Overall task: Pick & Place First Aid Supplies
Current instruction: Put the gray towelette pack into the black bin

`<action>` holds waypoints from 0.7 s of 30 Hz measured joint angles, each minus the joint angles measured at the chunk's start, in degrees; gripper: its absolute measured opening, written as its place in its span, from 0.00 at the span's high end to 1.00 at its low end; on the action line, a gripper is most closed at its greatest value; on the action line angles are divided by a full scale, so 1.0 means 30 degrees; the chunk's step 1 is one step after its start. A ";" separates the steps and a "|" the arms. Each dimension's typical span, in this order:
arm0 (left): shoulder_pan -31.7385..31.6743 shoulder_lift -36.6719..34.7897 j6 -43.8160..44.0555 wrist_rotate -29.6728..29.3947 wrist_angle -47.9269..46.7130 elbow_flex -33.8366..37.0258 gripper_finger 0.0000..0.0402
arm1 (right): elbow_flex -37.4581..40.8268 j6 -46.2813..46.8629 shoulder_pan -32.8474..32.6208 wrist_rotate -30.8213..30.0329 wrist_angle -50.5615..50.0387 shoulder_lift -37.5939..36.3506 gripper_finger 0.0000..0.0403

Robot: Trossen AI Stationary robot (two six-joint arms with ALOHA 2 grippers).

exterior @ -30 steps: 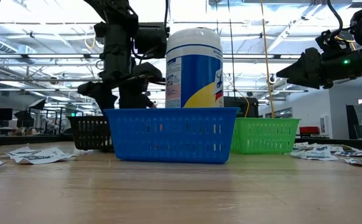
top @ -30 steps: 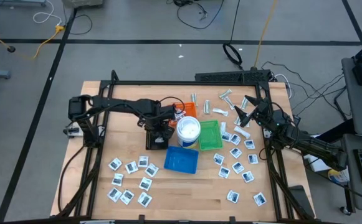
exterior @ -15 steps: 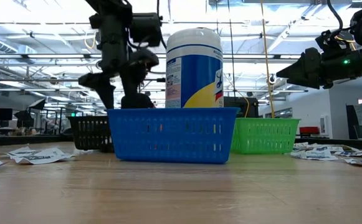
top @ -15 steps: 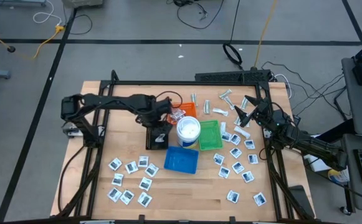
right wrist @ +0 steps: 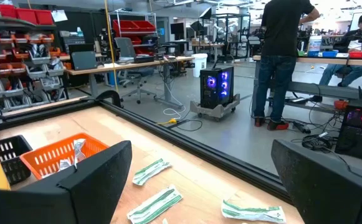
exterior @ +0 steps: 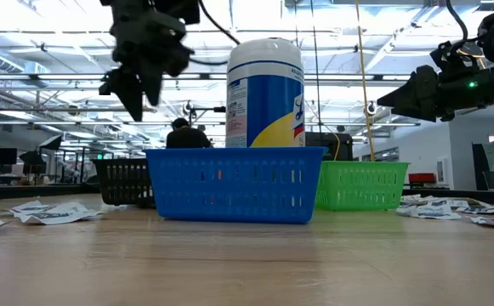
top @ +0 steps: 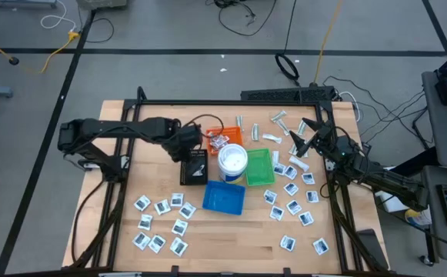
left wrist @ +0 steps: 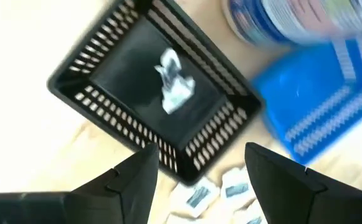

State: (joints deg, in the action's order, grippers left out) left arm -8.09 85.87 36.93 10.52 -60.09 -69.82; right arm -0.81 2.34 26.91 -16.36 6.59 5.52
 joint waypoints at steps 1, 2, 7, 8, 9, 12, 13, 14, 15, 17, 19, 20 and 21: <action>0.0281 -0.0114 -0.0488 0.0000 -0.0247 0.0000 0.40 | 0.0001 -0.0002 -0.0004 0.0000 0.0004 -0.0001 0.06; 0.0581 -0.0234 -0.0960 0.0000 -0.0431 0.0000 0.40 | 0.0004 0.0002 0.0000 0.0000 0.0007 0.0003 0.06; 0.2137 -0.0738 -0.2544 -0.0012 -0.1662 0.0000 0.40 | 0.0004 0.0004 0.0004 0.0000 0.0000 -0.0001 0.06; 0.2412 -0.0783 -0.2888 -0.0015 -0.1982 0.0000 0.40 | -0.0004 0.0002 -0.0001 0.0000 0.0005 0.0006 0.06; 0.2673 -0.0807 -0.3330 -0.0009 -0.2233 0.0000 0.40 | 0.0000 0.0000 0.0004 0.0000 0.0007 0.0001 0.06; 0.3325 -0.0820 -0.4519 -0.0015 -0.3161 0.0000 0.40 | 0.0004 0.0003 0.0004 0.0000 0.0007 0.0001 0.06; 0.3542 -0.0817 -0.4757 -0.0019 -0.3445 0.0000 0.40 | -0.0004 -0.0002 -0.0002 0.0000 0.0006 0.0005 0.06; 0.3751 -0.0818 -0.4868 -0.0038 -0.3671 0.0011 0.40 | -0.0003 -0.0002 0.0000 0.0000 0.0000 0.0002 0.06; 0.3969 -0.0831 -0.4855 -0.0084 -0.3731 0.0109 0.40 | 0.0004 -0.0002 -0.0003 0.0000 0.0007 -0.0001 0.06; 0.4466 -0.0827 -0.4576 -0.0087 -0.3597 0.0582 0.40 | -0.0003 -0.0002 0.0004 0.0000 0.0000 0.0006 0.06; 0.5016 -0.0817 -0.4090 -0.0041 -0.3457 0.1152 0.40 | 0.0001 0.0003 0.0004 0.0000 0.0010 0.0001 0.06; 0.5316 -0.0817 -0.3798 -0.0020 -0.3449 0.1399 0.40 | 0.0000 0.0000 0.0002 0.0000 0.0005 0.0002 0.06; 0.5615 -0.0825 -0.3458 -0.0016 -0.3456 0.1637 0.40 | 0.0001 -0.0002 -0.0001 0.0000 0.0000 -0.0001 0.06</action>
State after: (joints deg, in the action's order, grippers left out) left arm 8.76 83.40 26.56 10.47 -70.46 -64.91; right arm -0.81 2.33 26.90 -16.36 6.59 5.52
